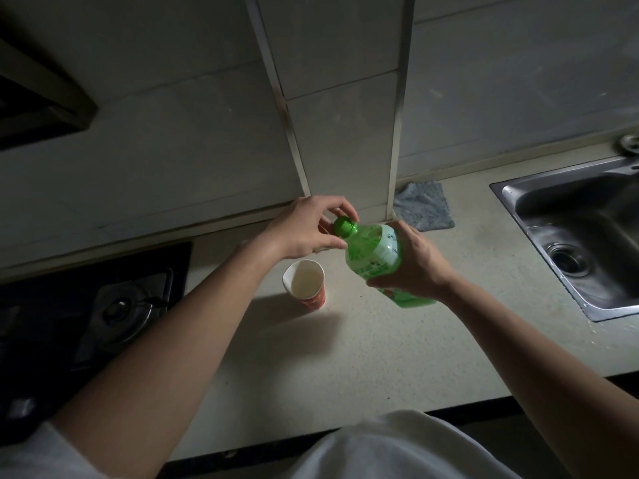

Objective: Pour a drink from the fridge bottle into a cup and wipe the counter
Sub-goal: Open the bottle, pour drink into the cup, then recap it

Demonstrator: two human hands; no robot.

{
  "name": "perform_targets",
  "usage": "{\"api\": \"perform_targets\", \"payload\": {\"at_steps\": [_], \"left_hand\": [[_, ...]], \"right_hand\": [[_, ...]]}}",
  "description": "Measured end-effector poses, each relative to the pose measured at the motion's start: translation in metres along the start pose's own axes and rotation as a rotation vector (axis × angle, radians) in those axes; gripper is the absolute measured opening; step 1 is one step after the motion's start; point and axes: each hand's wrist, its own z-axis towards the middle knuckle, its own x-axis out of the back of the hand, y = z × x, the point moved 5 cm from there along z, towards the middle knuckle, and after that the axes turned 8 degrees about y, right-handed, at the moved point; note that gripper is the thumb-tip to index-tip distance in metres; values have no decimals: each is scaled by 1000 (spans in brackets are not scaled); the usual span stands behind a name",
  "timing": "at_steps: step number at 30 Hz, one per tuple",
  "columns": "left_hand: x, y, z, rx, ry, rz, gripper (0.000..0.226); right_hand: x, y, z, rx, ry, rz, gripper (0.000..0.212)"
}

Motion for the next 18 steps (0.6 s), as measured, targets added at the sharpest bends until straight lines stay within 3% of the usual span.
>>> {"api": "perform_targets", "payload": {"at_steps": [3, 10, 13, 18], "left_hand": [[1, 1, -1, -24, 6, -3, 55], [10, 0, -2, 47, 121, 36, 56], [9, -6, -1, 100, 118, 38, 41], [12, -6, 0, 1, 86, 102, 26]], "right_hand": [[0, -1, 1, -7, -1, 8, 93], [0, -6, 4, 6, 7, 14, 92], [-1, -8, 4, 16, 11, -5, 92], [-3, -7, 2, 25, 17, -6, 90]]}}
